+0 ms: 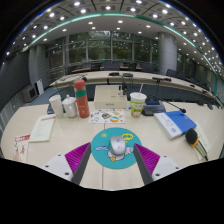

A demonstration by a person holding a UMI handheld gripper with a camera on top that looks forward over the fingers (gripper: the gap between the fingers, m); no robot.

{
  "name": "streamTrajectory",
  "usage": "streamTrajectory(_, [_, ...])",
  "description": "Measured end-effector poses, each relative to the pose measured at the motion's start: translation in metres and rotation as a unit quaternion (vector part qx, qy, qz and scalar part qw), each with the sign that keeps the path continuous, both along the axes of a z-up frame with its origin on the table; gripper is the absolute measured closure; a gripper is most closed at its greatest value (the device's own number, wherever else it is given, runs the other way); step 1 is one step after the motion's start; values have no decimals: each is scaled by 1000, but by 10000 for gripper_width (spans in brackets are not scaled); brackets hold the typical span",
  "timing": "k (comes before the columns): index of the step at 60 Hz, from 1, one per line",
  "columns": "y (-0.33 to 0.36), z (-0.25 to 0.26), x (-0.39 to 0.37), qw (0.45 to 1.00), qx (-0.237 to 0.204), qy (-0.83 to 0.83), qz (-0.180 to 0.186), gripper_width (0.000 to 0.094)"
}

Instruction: Arrange mouse

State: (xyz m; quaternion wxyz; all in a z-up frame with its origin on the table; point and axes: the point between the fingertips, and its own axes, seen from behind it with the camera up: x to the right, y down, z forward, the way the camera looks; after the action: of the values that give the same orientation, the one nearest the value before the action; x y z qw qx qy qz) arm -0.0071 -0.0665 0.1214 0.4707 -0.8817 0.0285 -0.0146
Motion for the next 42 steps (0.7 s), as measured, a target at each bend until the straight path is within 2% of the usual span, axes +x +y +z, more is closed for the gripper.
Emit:
streamTrajectory(11, [-108,59,-26,1000,12,-19,-22,78])
streamTrajectory(22, [-197,91,-42,999,17,-35,-34,77])
streamTrajectory(42, [-262,109,-58,998,24,-38,-39,77])
